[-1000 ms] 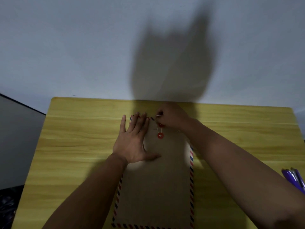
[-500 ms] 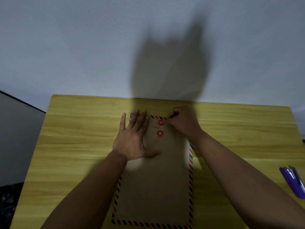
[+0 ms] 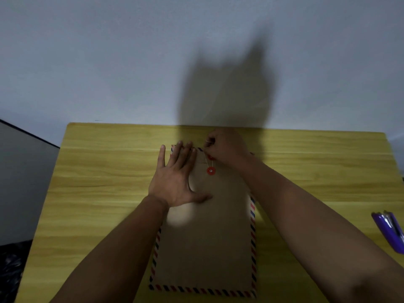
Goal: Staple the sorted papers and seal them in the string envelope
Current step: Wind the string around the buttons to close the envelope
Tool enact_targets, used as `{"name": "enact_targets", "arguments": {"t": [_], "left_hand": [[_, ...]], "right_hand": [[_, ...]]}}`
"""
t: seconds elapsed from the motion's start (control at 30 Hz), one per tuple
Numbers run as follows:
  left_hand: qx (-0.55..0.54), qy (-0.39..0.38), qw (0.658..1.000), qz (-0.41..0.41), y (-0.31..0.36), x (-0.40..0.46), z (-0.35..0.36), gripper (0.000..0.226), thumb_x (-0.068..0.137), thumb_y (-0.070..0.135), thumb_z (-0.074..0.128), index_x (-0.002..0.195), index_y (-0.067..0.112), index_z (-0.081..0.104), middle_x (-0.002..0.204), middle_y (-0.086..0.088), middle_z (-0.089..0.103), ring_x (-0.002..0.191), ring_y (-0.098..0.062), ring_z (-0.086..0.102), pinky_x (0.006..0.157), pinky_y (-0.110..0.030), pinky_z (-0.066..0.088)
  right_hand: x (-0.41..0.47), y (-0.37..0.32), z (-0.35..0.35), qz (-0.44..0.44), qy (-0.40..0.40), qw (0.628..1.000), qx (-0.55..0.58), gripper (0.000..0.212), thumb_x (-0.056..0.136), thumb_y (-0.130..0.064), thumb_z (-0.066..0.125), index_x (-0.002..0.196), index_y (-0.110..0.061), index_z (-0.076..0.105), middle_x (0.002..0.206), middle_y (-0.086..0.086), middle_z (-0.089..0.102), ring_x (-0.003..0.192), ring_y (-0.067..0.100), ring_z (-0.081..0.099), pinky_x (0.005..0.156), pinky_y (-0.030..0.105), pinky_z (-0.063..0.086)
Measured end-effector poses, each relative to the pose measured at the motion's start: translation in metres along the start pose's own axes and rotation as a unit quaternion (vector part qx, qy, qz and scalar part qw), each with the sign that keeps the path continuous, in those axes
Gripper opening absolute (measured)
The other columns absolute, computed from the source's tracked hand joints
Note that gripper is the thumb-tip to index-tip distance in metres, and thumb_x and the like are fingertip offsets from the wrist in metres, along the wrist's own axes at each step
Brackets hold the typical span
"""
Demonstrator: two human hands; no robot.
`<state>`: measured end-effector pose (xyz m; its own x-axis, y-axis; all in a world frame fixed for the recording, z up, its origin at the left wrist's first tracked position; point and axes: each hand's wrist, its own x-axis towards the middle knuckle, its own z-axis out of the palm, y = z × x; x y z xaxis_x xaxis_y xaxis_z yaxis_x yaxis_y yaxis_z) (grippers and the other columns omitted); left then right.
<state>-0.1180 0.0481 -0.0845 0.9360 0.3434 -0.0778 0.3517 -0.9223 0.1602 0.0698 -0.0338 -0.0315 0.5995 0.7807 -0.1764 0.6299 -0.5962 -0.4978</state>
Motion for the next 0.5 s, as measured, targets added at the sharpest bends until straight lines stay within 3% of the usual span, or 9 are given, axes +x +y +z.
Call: {"name": "enact_targets", "arguments": {"t": [0.17, 0.27, 0.33, 0.4, 0.5], "left_hand": [[0.002, 0.003, 1.0, 0.004, -0.001, 0.0, 0.001, 0.141, 0.063, 0.11, 0.03, 0.166, 0.014, 0.027, 0.177, -0.005, 0.017, 0.166, -0.025, 0.003, 0.128, -0.068, 0.003], [-0.002, 0.009, 1.0, 0.005, -0.001, 0.0, 0.002, 0.141, 0.063, 0.11, 0.029, 0.166, 0.014, 0.027, 0.177, -0.005, 0.017, 0.165, -0.026, 0.004, 0.128, -0.068, 0.003], [-0.003, 0.014, 1.0, 0.008, -0.001, -0.001, 0.002, 0.141, 0.063, 0.11, 0.028, 0.166, 0.014, 0.028, 0.177, -0.006, 0.018, 0.165, -0.026, 0.005, 0.128, -0.067, 0.003], [-0.004, 0.019, 1.0, 0.01, -0.002, -0.001, 0.003, 0.139, 0.065, 0.109, 0.029, 0.166, 0.014, 0.028, 0.176, -0.006, 0.018, 0.165, -0.027, 0.006, 0.129, -0.067, 0.003], [-0.01, 0.025, 1.0, 0.009, -0.002, -0.001, 0.004, 0.138, 0.066, 0.109, 0.03, 0.166, 0.014, 0.029, 0.177, -0.005, 0.019, 0.165, -0.026, 0.006, 0.128, -0.068, 0.004]], "right_hand": [[0.013, 0.009, -0.002, 0.148, -0.016, 0.985, 0.085, 0.017, 0.058, -0.015, 0.077, 0.056, -0.01, 0.061, 0.057, 0.0, 0.064, 0.057, 0.017, 0.061, 0.049, 0.022, 0.042], [0.009, 0.02, -0.008, 0.175, -0.033, 0.978, 0.11, 0.018, 0.061, -0.013, 0.078, 0.061, -0.006, 0.061, 0.064, 0.01, 0.065, 0.061, 0.026, 0.062, 0.053, 0.033, 0.047], [0.0, 0.027, -0.008, 0.177, -0.024, 0.978, 0.105, 0.021, 0.063, -0.016, 0.08, 0.069, 0.0, 0.067, 0.073, 0.014, 0.072, 0.068, 0.027, 0.068, 0.056, 0.035, 0.052], [-0.014, 0.034, -0.005, 0.155, 0.003, 0.984, 0.093, 0.017, 0.067, -0.016, 0.077, 0.069, -0.002, 0.067, 0.073, 0.015, 0.07, 0.065, 0.022, 0.063, 0.055, 0.03, 0.047], [-0.038, 0.043, 0.0, 0.072, 0.034, 0.995, 0.067, 0.012, 0.077, -0.016, 0.071, 0.07, -0.007, 0.068, 0.07, 0.007, 0.069, 0.069, 0.02, 0.064, 0.062, 0.036, 0.054]]}}
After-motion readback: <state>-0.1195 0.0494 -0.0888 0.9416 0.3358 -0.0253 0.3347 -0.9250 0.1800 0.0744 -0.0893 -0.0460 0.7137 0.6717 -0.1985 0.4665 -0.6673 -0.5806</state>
